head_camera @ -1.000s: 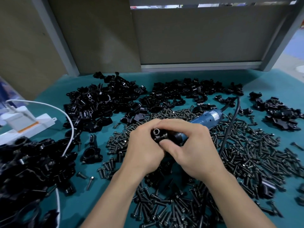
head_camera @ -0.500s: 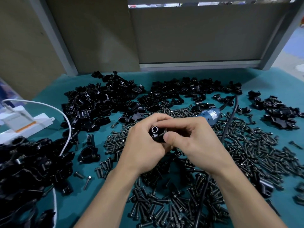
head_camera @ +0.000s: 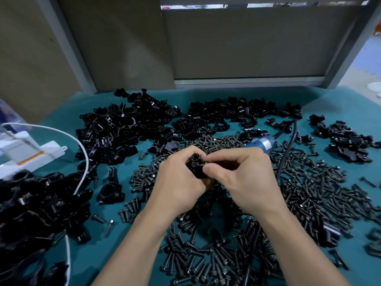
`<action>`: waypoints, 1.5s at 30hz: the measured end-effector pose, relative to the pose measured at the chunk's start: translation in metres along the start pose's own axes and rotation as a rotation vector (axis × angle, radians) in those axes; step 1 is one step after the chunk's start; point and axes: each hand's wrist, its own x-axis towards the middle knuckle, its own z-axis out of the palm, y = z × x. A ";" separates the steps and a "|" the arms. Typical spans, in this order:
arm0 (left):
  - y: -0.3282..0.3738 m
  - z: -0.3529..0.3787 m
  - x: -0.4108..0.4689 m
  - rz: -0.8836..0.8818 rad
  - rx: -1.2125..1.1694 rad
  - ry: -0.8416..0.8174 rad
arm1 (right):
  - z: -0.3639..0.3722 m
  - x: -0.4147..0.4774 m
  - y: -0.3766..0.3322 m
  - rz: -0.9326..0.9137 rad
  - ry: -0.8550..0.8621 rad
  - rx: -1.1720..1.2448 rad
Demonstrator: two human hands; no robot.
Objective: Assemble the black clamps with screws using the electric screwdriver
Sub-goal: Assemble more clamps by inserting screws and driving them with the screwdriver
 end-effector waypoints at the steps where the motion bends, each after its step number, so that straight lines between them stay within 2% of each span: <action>1: 0.000 0.000 0.000 -0.005 -0.025 -0.019 | -0.001 0.001 0.001 0.004 0.002 -0.003; 12: -0.002 -0.005 0.005 -0.042 -0.367 -0.184 | -0.006 0.005 0.008 0.065 -0.044 0.041; 21: -0.006 -0.004 0.006 -0.052 -0.162 -0.162 | 0.000 0.001 0.005 0.041 0.007 -0.035; 28: -0.004 -0.005 0.005 -0.078 -0.060 -0.132 | -0.002 -0.002 0.003 -0.063 -0.038 -0.184; 34: 0.001 -0.006 0.001 -0.068 -0.044 -0.017 | -0.003 -0.002 0.002 -0.138 -0.082 -0.268; 41: 0.005 -0.009 -0.004 0.092 0.154 0.089 | 0.000 -0.001 0.004 -0.163 -0.175 -0.347; 45: 0.003 -0.008 -0.007 0.187 0.173 0.107 | 0.000 0.000 0.003 -0.122 -0.214 -0.332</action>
